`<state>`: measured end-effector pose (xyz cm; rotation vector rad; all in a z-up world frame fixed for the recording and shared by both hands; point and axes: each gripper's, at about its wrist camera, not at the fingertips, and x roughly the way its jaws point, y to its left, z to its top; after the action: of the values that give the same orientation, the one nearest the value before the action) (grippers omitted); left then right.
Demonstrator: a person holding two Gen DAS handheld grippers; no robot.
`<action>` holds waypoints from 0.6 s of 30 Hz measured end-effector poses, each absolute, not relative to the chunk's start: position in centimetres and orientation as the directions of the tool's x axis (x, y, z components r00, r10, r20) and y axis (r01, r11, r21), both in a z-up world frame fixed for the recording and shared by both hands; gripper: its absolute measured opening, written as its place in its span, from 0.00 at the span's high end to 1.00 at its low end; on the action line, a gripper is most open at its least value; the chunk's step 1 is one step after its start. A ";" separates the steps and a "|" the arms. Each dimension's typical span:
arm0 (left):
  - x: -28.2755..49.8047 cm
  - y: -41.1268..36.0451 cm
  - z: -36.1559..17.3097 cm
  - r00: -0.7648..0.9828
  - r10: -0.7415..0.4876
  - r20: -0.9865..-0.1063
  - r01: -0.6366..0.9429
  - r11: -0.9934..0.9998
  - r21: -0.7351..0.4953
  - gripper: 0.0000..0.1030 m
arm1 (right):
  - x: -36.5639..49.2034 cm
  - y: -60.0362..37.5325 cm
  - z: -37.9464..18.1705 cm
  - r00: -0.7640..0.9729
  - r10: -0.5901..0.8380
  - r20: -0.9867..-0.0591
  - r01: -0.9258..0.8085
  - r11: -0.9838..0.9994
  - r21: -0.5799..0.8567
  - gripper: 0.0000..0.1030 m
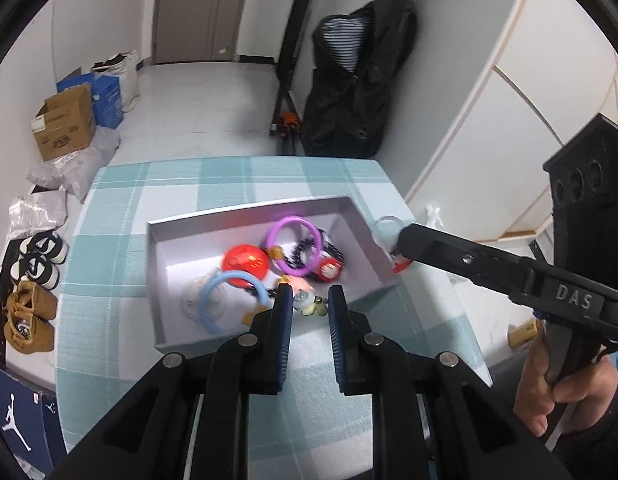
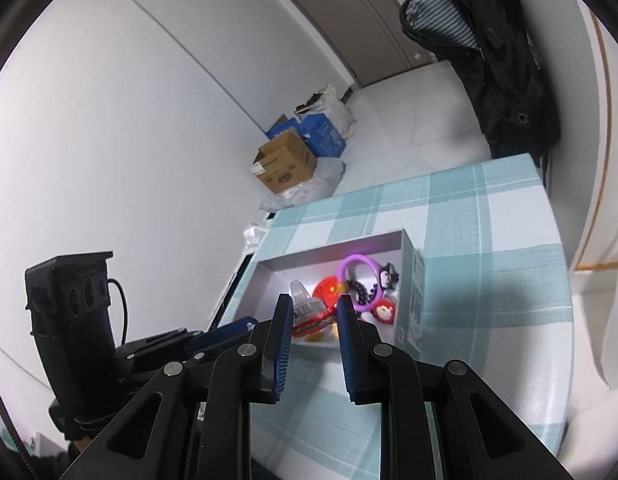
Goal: Organize jewelry
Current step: 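Carry the small red charm into the white box with the right tool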
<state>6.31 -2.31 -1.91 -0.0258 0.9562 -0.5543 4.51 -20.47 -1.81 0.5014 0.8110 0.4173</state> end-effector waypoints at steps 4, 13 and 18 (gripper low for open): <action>7.8 -1.3 -2.1 0.456 -0.456 -0.764 0.387 0.875 -0.291 0.87 | 5.5 -20.0 -1.6 0.625 0.535 -0.568 -0.173 0.805 0.568 0.79; 9.8 -0.6 -2.9 0.443 -0.454 -0.773 0.326 0.885 -0.333 0.87 | 7.3 -18.8 -2.6 0.630 0.532 -0.565 -0.209 0.818 0.536 0.79; 10.8 -0.7 -3.3 0.435 -0.446 -0.782 0.313 0.890 -0.333 0.87 | 8.4 -18.4 -3.0 0.613 0.540 -0.577 -0.222 0.818 0.530 0.79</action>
<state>10.82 -0.71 -3.31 -0.1460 1.0165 -0.4739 8.43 -18.39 -3.04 0.4347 0.7975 0.4551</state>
